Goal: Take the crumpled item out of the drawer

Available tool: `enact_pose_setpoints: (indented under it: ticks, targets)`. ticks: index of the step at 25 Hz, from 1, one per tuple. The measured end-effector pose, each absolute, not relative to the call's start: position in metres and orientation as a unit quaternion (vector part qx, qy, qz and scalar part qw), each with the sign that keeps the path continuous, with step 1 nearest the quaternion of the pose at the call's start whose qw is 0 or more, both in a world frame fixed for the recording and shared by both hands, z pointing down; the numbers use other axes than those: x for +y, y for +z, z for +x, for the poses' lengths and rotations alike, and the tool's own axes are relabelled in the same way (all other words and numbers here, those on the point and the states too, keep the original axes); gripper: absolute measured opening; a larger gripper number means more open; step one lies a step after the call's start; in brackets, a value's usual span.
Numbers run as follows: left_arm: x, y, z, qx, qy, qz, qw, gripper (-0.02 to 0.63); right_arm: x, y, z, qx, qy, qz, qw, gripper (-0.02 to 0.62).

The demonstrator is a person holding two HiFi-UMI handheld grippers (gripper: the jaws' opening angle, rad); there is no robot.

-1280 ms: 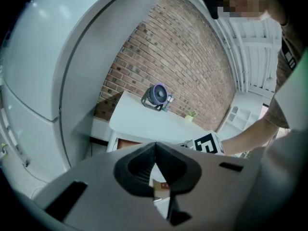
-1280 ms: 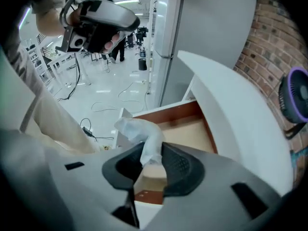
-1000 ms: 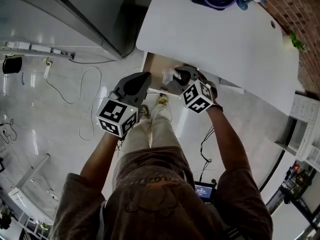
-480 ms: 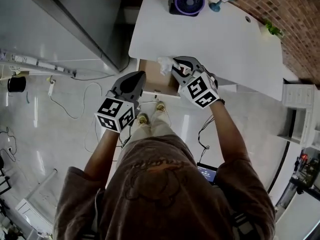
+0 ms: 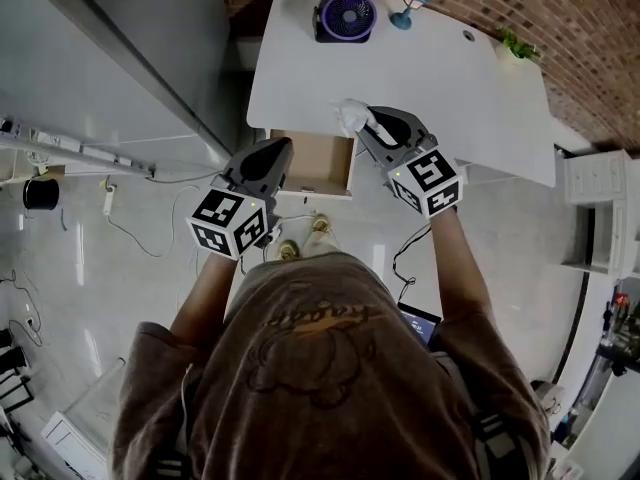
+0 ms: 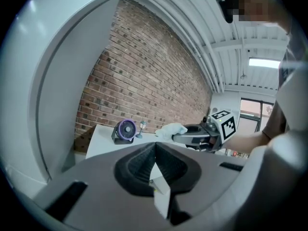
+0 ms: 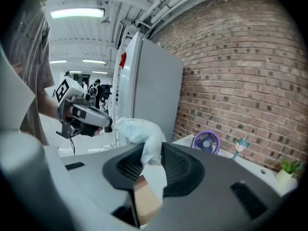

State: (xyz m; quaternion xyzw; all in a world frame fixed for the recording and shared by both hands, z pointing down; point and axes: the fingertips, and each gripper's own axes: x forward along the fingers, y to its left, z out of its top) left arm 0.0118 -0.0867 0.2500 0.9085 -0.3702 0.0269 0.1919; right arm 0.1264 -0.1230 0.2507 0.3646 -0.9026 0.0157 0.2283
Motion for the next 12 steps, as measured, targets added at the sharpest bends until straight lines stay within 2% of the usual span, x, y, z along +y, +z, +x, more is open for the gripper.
enact_pose_setpoints:
  ticks: [12]
  targets:
    - [-0.081,0.234,0.038,-0.354,0.02,0.917,0.18,0.008,-0.084,0.226,0.195,-0.889,0.069,0.437,0.119,0.095]
